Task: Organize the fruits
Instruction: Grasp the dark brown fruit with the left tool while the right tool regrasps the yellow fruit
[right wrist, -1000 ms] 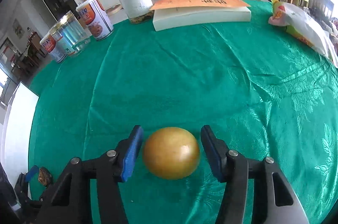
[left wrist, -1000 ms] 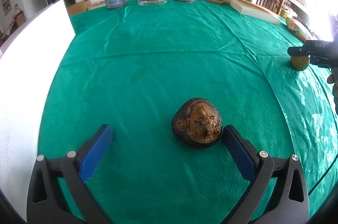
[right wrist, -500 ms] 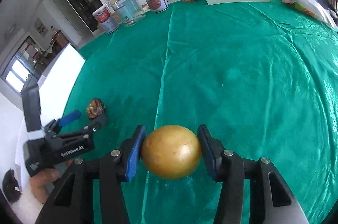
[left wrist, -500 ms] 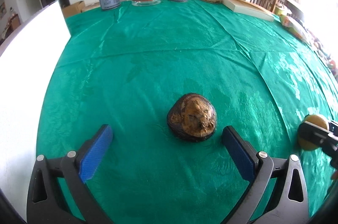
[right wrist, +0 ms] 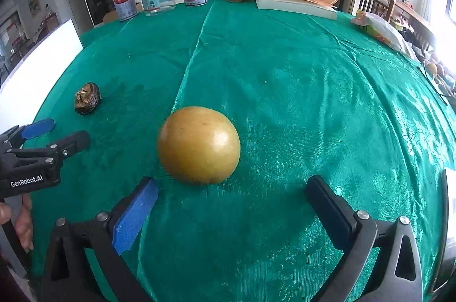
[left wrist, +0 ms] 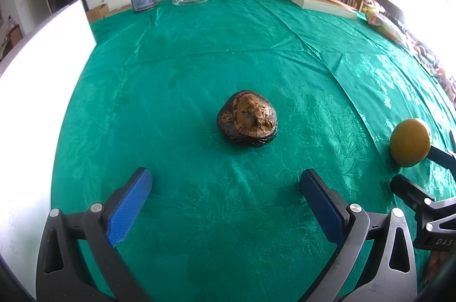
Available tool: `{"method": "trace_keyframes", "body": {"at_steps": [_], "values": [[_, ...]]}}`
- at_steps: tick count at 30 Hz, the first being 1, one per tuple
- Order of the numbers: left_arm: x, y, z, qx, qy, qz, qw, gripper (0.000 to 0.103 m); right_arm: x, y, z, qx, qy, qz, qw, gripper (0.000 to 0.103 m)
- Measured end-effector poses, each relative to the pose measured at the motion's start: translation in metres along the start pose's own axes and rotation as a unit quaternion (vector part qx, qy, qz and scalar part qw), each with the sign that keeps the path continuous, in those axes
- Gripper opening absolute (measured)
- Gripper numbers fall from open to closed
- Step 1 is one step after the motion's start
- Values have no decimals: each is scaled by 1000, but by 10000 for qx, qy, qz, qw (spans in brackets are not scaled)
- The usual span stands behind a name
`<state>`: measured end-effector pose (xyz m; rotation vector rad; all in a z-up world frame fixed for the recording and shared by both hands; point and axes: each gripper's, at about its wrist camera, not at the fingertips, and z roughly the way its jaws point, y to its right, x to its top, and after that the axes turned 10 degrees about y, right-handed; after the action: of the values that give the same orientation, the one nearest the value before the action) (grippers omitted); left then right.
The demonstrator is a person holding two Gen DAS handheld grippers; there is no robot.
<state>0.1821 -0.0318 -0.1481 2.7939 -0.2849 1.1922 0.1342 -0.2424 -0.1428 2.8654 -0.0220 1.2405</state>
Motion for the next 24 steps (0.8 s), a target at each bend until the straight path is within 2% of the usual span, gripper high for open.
{"method": "trace_keyframes", "body": {"at_steps": [8, 12, 15, 17, 19, 21, 23, 24], "values": [[5, -1, 2, -90, -99, -40, 9999, 102, 1, 5, -2, 113, 41, 100, 9999, 103], [14, -4, 4, -386, -147, -296, 9987, 102, 2, 22, -9, 573, 242, 570, 9964, 103], [13, -2, 7, -355, -121, -79, 9993, 102, -3, 41, -19, 1041, 441, 1179, 9866, 103], [12, -2, 9, -246, -114, 91, 9996, 101, -3, 43, -22, 1135, 369, 1366, 9834, 103], [14, -3, 10, -232, -83, 143, 9996, 100, 4, 33, -18, 1242, 125, 1135, 9857, 103], [19, -3, 11, -251, -30, 142, 9996, 100, 13, 23, -14, 1140, -60, 928, 9891, 100], [24, -2, 11, -236, 75, 117, 9996, 87, 23, 17, -8, 1238, -256, 939, 9875, 98], [27, -1, 14, -226, 59, 114, 9997, 69, 29, 14, -4, 1288, -303, 903, 9871, 93]]}}
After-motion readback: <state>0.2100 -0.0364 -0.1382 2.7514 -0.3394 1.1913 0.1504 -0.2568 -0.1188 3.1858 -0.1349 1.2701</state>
